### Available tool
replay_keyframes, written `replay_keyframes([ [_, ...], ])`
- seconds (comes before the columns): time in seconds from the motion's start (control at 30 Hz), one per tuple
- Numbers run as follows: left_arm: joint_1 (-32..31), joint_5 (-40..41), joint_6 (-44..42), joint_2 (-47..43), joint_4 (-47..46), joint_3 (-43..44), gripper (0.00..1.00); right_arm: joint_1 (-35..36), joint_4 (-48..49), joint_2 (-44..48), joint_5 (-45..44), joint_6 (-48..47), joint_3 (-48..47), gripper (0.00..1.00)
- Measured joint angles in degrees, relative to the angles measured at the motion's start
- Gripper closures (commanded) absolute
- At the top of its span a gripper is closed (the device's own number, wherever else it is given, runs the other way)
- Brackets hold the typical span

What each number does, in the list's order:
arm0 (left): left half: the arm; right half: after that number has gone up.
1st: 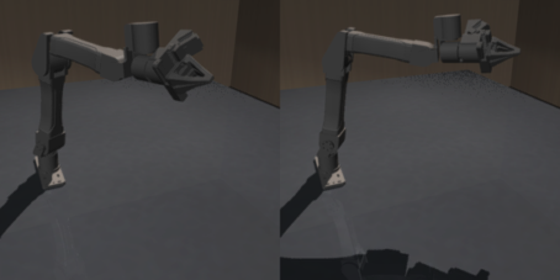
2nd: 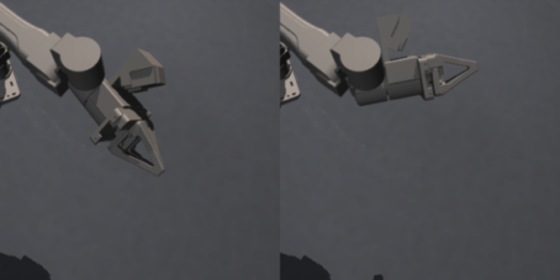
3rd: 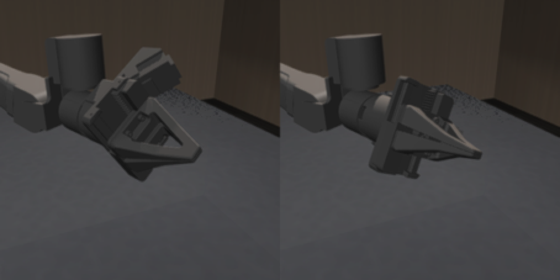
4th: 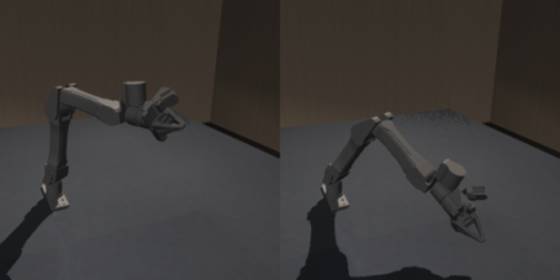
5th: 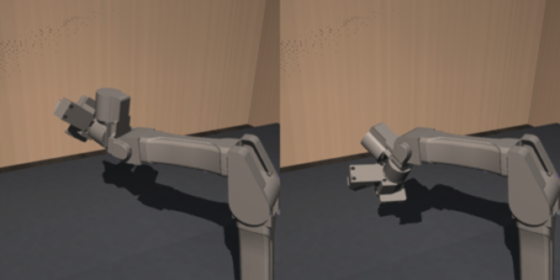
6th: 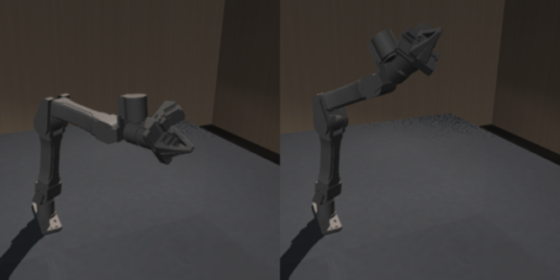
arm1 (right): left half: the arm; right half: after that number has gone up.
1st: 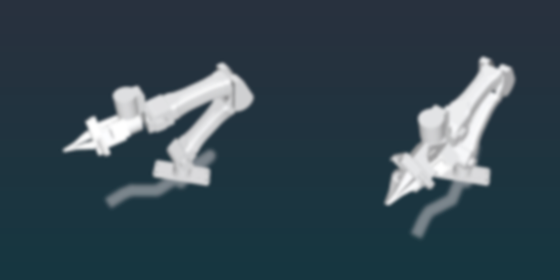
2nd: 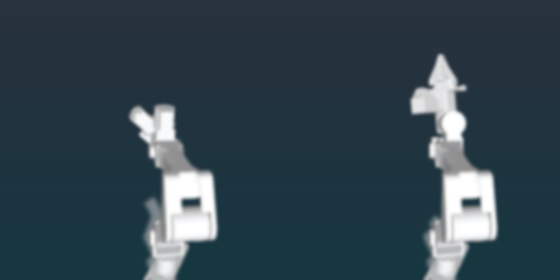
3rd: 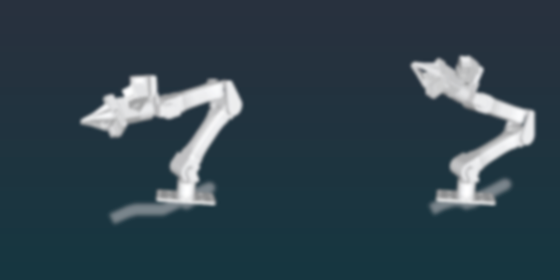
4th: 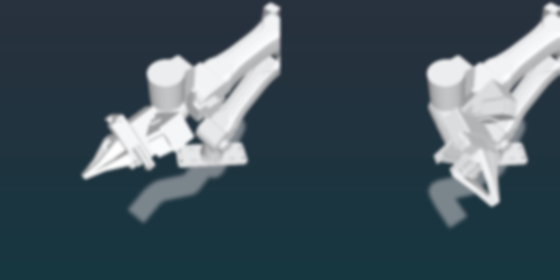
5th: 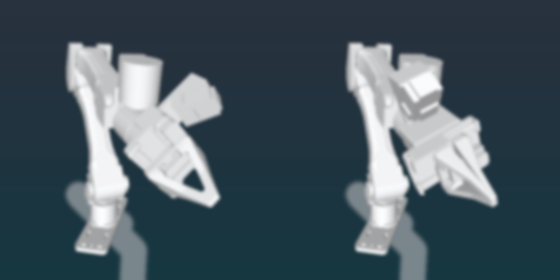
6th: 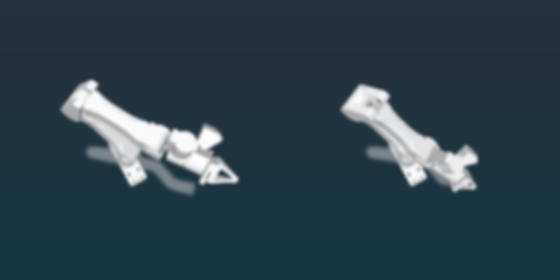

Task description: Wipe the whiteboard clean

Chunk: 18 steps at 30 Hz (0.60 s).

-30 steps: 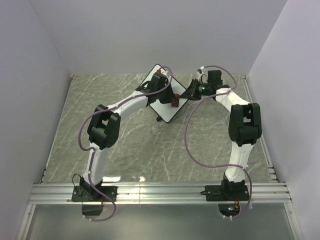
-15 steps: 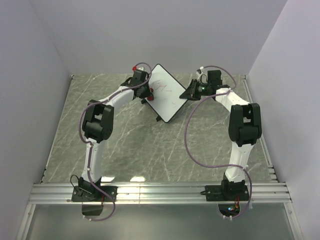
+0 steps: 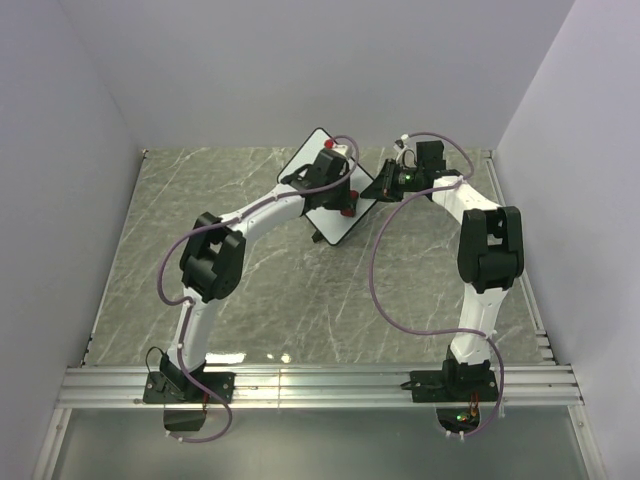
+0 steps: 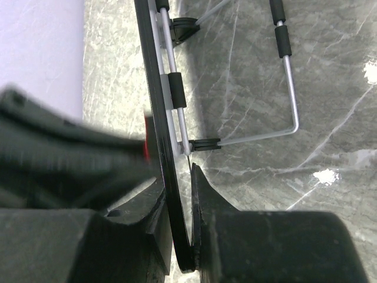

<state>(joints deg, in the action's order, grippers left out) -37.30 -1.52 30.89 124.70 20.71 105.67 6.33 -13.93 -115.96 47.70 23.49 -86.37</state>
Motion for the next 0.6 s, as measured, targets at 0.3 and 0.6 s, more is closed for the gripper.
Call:
replay_keyframes([
  [0.3, -2.0, -1.2, 1.4, -0.3, 0.2, 0.0, 1.00, -0.3, -0.2, 0.0, 0.2, -0.4, 0.0, 1.00],
  [0.6, 0.2, -4.1, 2.3, -0.3, -0.7, -0.7, 1.00, -0.3, 0.5, 0.1, 0.3, -0.3, 0.5, 1.00],
])
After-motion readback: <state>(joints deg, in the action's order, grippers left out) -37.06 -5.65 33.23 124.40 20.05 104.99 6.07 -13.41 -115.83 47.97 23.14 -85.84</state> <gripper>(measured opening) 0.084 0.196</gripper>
